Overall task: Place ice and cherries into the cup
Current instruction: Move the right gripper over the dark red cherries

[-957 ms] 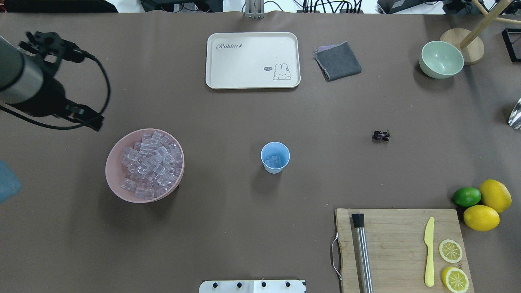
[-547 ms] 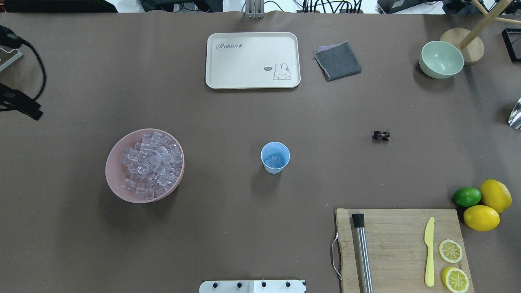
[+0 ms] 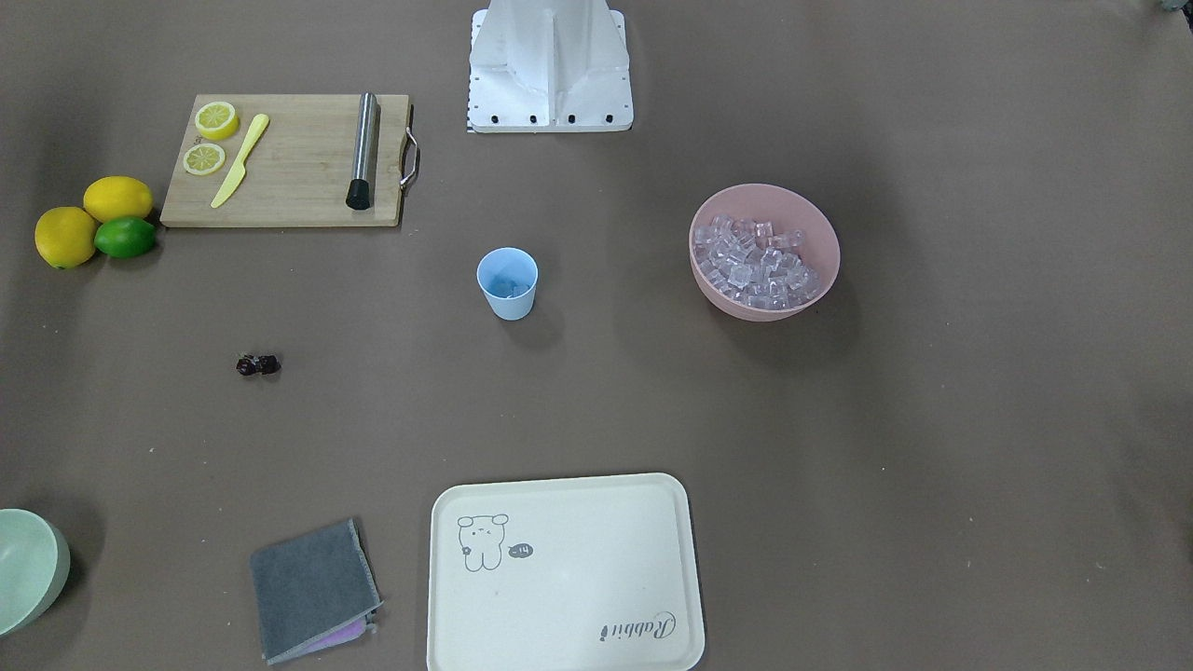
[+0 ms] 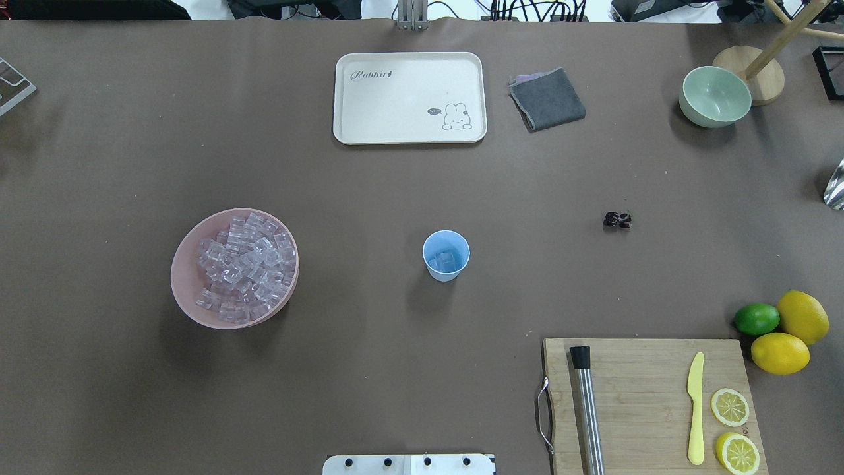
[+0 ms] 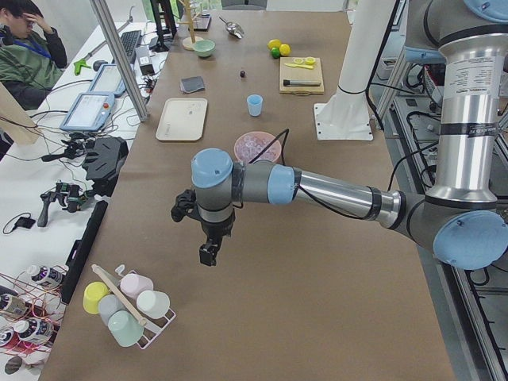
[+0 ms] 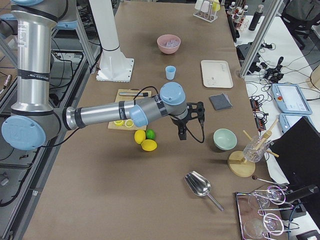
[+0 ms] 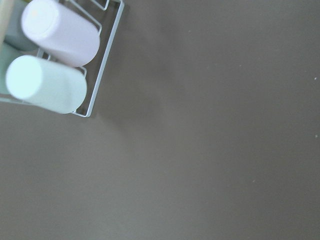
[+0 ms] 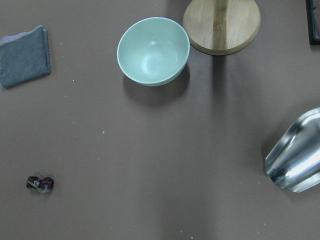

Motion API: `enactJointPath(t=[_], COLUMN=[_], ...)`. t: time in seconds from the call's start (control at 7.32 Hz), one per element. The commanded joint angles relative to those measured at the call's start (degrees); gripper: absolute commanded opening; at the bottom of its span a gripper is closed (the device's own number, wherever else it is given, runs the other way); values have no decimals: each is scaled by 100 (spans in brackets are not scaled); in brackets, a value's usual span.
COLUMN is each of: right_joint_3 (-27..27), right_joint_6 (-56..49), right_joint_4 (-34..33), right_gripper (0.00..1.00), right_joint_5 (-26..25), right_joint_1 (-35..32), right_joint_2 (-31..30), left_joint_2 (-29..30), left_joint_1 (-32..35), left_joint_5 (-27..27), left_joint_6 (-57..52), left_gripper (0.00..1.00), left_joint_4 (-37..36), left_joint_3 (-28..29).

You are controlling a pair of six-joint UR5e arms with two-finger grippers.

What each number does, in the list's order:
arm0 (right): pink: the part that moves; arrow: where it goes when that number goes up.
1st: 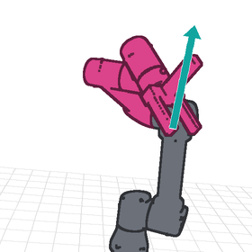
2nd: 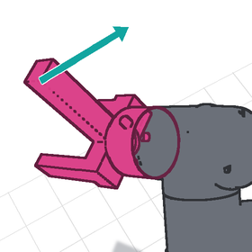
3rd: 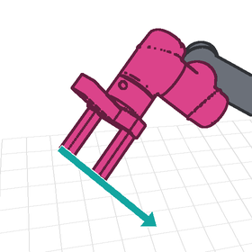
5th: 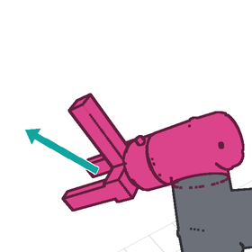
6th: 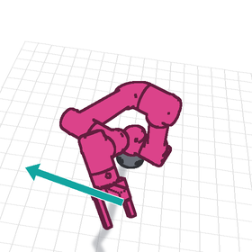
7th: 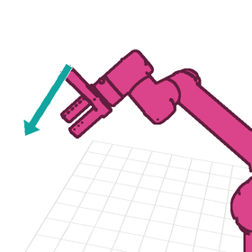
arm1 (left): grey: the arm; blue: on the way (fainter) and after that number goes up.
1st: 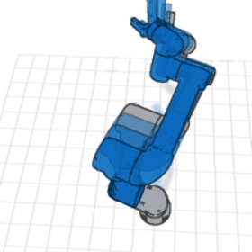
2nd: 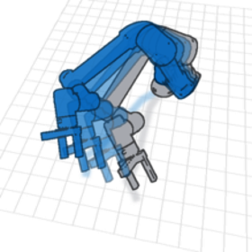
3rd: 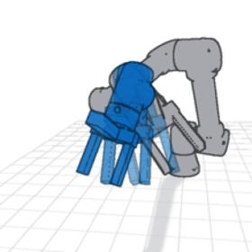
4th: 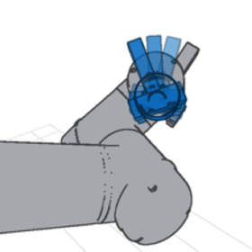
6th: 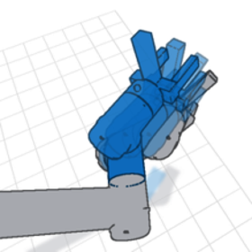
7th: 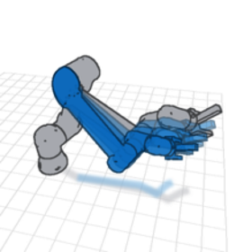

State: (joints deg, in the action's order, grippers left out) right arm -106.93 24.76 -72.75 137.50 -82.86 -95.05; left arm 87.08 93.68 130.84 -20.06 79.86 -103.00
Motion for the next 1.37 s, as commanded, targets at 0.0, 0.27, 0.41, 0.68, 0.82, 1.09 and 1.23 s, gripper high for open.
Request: enactJointPath(t=[0.0,0.27,0.41,0.68,0.82,1.09,1.23], right_joint_3=[-4,31,66,172,285,637,655], right_joint_6=[1183,1645,2125,2743,2762,2754,2745], right_joint_4=[-2,16,16,-19,7,24,16], right_gripper=[100,100,100,100,100,99,96], right_joint_5=[-942,-1565,-1856,-2568,-2675,-2902,-3139], right_joint_1=[1232,2208,2639,3519,3697,3908,4040], right_joint_2=[424,793,934,1348,1445,1595,1595], left_joint_2=[-558,-560,-560,-560,-560,-569,-569], left_joint_1=[160,160,160,160,160,160,160], left_joint_5=[318,319,319,319,319,319,319], left_joint_6=[-156,-130,-130,-130,-130,-138,-138], left_gripper=[98,98,98,98,98,98,98], left_joint_4=[439,803,803,821,830,830,830], left_joint_3=[166,263,255,254,254,263,272])
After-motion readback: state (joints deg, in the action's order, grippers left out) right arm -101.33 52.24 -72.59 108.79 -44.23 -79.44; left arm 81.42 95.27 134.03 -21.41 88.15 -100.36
